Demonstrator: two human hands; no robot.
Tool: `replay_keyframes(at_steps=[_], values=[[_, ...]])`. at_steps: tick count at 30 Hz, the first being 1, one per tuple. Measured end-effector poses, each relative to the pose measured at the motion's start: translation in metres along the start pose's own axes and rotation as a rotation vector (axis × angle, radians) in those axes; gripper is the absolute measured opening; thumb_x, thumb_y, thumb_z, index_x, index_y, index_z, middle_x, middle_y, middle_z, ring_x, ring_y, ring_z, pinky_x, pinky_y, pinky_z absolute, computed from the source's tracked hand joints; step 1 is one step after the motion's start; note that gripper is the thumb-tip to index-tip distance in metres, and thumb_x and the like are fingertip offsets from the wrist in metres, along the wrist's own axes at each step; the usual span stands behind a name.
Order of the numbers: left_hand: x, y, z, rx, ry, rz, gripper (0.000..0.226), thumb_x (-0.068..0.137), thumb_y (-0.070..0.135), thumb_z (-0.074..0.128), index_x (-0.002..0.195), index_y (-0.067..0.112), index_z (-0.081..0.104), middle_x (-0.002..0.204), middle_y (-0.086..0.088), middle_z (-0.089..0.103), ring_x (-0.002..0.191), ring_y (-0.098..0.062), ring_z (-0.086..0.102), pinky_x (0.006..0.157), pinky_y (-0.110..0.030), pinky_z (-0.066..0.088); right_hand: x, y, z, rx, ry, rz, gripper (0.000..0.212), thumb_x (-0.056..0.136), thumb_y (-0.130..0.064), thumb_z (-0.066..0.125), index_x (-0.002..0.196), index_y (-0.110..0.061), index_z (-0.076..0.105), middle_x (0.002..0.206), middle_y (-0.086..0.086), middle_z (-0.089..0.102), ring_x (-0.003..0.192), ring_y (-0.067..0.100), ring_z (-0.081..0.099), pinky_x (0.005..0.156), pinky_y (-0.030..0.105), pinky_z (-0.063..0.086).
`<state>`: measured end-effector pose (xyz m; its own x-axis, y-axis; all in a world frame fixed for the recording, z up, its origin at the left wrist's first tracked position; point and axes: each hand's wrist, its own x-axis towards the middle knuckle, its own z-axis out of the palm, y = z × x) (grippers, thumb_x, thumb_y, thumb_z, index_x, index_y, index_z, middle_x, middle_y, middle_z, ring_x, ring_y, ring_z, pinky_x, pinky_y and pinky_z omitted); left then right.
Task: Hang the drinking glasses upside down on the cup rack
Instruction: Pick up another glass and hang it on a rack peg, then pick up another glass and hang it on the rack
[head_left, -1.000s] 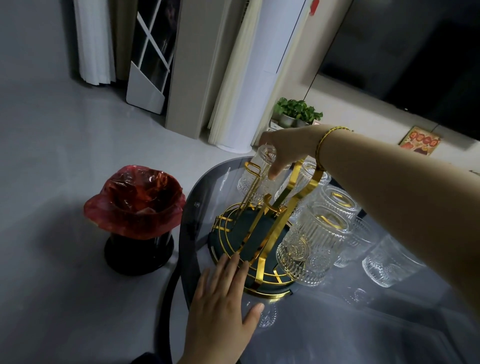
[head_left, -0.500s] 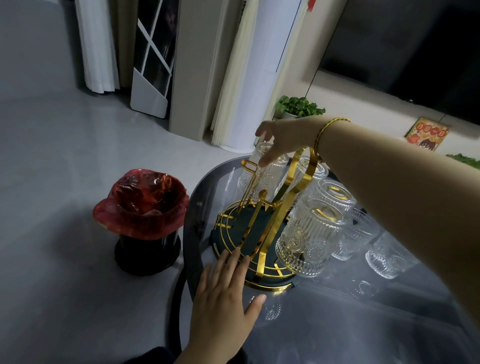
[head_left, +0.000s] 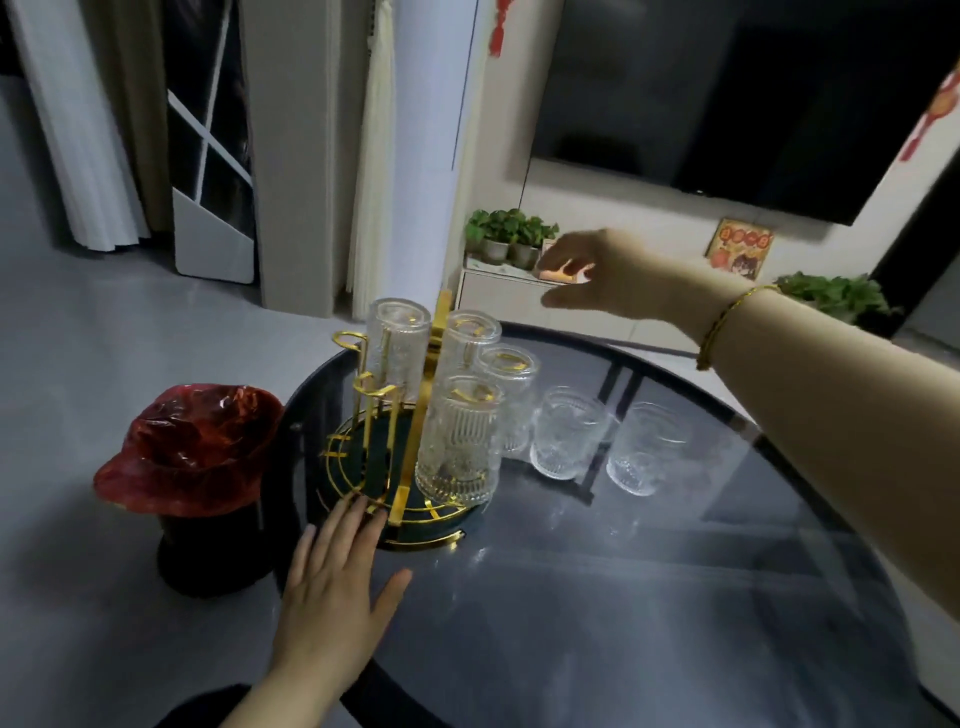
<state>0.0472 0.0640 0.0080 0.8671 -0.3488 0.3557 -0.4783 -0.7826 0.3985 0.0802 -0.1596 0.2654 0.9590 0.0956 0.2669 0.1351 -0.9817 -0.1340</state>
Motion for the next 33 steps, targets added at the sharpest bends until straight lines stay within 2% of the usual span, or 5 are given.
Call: replay_keyframes(at_steps=[4, 8, 13, 23, 33], values=[[-0.007, 0.034, -0.002, -0.036, 0.012, 0.148, 0.070, 0.092, 0.052, 0.014, 0.086, 0.010, 0.069, 0.084, -0.005, 0.071, 0.090, -0.023, 0.063, 0.089, -0.032, 0.028, -0.058, 0.056, 0.010, 0.187, 0.176, 0.146, 0.029, 0.076, -0.018, 0.062, 0.104, -0.008, 0.058, 0.105, 0.009, 0.061, 0.092, 0.020, 0.056, 0.087, 0.030, 0.047], [-0.006, 0.069, 0.011, -0.052, -0.115, 0.236, 0.027, 0.067, 0.036, 0.073, 0.089, 0.022, 0.068, 0.090, 0.008, 0.069, 0.089, -0.009, 0.065, 0.079, -0.020, 0.042, -0.103, 0.102, 0.050, 0.380, 0.432, 0.364, 0.021, 0.075, -0.015, 0.063, 0.094, -0.007, 0.059, 0.087, 0.008, 0.060, 0.078, 0.018, 0.055, 0.075, 0.028, 0.045], [0.002, 0.080, 0.046, 0.006, -0.292, 0.153, 0.057, 0.090, 0.050, 0.035, 0.139, 0.030, 0.014, 0.152, 0.010, 0.008, 0.138, -0.008, 0.002, 0.112, -0.027, 0.002, -0.140, 0.143, 0.115, 0.508, 0.538, 0.606, 0.043, 0.073, -0.020, 0.066, 0.110, -0.010, 0.046, 0.099, 0.008, 0.052, 0.086, 0.017, 0.048, 0.076, 0.030, 0.042], [0.006, 0.080, 0.051, 0.079, -0.326, 0.150, 0.056, 0.089, 0.055, 0.031, 0.138, 0.033, 0.016, 0.151, 0.013, 0.006, 0.137, -0.004, -0.004, 0.109, -0.024, -0.009, -0.120, 0.175, 0.190, 0.671, 0.251, 0.875, 0.104, 0.061, -0.037, 0.074, 0.137, -0.013, 0.006, 0.144, 0.014, 0.031, 0.129, 0.034, 0.031, 0.106, 0.048, 0.030], [0.005, 0.079, 0.054, 0.041, -0.325, 0.132, 0.056, 0.089, 0.054, 0.033, 0.138, 0.032, 0.018, 0.151, 0.013, 0.006, 0.136, -0.002, -0.007, 0.108, -0.024, -0.010, -0.097, 0.173, 0.208, 0.602, 0.418, 0.928, 0.091, 0.061, -0.038, 0.070, 0.131, -0.015, 0.018, 0.128, 0.013, 0.050, 0.124, 0.030, 0.034, 0.108, 0.049, 0.023]])
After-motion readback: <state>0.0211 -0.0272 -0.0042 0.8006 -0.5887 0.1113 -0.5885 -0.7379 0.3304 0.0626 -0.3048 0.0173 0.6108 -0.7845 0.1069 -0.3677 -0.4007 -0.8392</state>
